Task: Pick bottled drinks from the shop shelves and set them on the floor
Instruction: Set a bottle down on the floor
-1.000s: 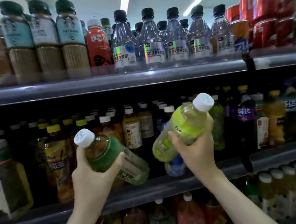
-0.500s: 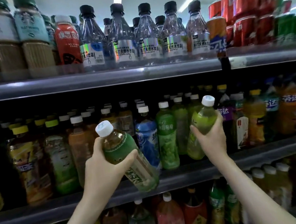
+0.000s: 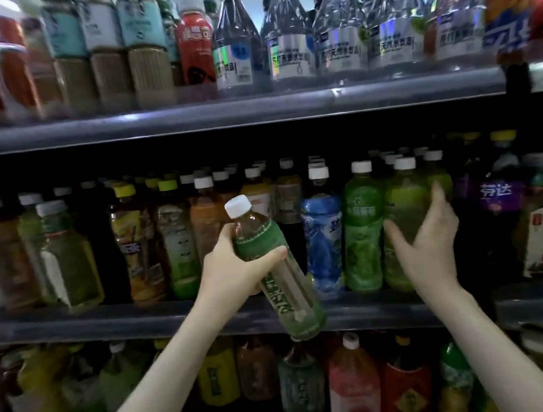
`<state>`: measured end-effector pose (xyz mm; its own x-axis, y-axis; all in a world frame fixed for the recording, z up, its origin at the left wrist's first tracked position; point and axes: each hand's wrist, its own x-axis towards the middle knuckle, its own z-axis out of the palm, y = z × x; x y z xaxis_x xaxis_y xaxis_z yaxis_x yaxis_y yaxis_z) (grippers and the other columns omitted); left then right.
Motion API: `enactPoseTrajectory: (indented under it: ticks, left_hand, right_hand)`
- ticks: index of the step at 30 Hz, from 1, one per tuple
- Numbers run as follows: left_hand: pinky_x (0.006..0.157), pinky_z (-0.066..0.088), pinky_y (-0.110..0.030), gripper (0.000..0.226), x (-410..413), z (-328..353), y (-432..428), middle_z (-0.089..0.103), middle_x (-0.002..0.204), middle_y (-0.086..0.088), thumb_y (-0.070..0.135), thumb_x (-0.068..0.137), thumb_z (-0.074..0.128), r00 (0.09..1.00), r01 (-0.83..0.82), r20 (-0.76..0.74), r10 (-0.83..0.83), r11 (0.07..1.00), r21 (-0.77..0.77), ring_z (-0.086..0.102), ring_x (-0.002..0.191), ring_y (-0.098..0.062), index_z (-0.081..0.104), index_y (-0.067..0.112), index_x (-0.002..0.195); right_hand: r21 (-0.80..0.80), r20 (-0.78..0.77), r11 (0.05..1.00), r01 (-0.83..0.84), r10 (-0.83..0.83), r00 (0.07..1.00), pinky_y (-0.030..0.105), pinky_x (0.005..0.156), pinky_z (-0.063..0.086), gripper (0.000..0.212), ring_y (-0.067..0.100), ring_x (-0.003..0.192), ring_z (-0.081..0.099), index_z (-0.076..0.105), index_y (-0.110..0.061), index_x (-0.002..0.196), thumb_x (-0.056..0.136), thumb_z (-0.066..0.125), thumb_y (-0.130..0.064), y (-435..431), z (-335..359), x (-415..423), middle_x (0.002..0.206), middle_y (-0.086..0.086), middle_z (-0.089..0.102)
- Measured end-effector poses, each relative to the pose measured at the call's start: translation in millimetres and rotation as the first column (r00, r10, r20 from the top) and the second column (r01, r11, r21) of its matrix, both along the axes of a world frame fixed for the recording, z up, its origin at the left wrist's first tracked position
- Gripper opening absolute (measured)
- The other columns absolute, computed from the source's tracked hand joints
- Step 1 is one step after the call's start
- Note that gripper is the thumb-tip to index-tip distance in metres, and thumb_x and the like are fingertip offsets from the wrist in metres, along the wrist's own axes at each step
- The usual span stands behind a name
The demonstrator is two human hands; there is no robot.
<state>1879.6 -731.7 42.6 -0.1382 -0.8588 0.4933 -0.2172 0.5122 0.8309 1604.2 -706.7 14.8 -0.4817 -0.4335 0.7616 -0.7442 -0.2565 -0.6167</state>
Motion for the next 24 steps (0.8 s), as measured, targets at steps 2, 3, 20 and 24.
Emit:
enactPoseTrajectory:
  ticks: [2,3,20,24]
  left_hand:
    - [0.062,0.058,-0.022,0.047,0,-1,0,0.066,0.098,0.019,0.048,0.064,0.082,1.000,0.003,0.002,-0.003,1.000,0.018,0.064,0.086,0.005,0.051,0.046,0.098]
    - [0.064,0.059,-0.025,0.048,-1,-1,2,0.067,0.098,0.019,0.050,0.063,0.082,1.000,0.003,0.010,-0.003,1.000,0.015,0.065,0.087,0.003,0.051,0.046,0.099]
    - [0.074,0.054,-0.018,0.056,99,-10,-13,0.064,0.093,0.024,0.072,0.081,0.045,0.935,-0.096,0.297,0.193,0.946,-0.311,0.063,0.087,0.005,0.043,0.040,0.128]
    - [0.075,0.046,-0.024,0.049,156,-28,-58,0.059,0.123,0.001,0.040,0.094,0.055,0.821,-0.402,0.279,0.498,0.852,-0.337,0.060,0.105,-0.017,0.041,0.023,0.138]
  right_hand:
    - [-0.148,-0.178,0.987,-0.055,0.028,0.984,0.030,0.103,0.035,0.074,0.021,0.125,0.034,0.025,-0.017,0.145,0.086,0.065,-0.037,14,2,32,0.136,0.009,0.039]
    - [-0.105,-0.250,0.983,-0.152,0.122,0.961,0.019,0.099,0.035,0.073,0.013,0.120,0.037,0.028,-0.021,0.142,0.084,0.064,-0.045,20,2,48,0.130,0.002,0.041]
    - [0.275,0.153,0.781,-0.561,0.541,0.827,0.001,0.065,0.044,0.051,-0.019,0.089,0.057,0.048,-0.046,0.103,0.061,0.076,-0.052,8,-15,180,0.094,-0.028,0.065]
    - [0.244,0.226,0.790,-0.562,0.517,0.826,-0.001,0.061,0.042,0.050,-0.024,0.085,0.054,0.048,-0.048,0.102,0.067,0.083,-0.042,-6,-13,211,0.096,-0.029,0.063]
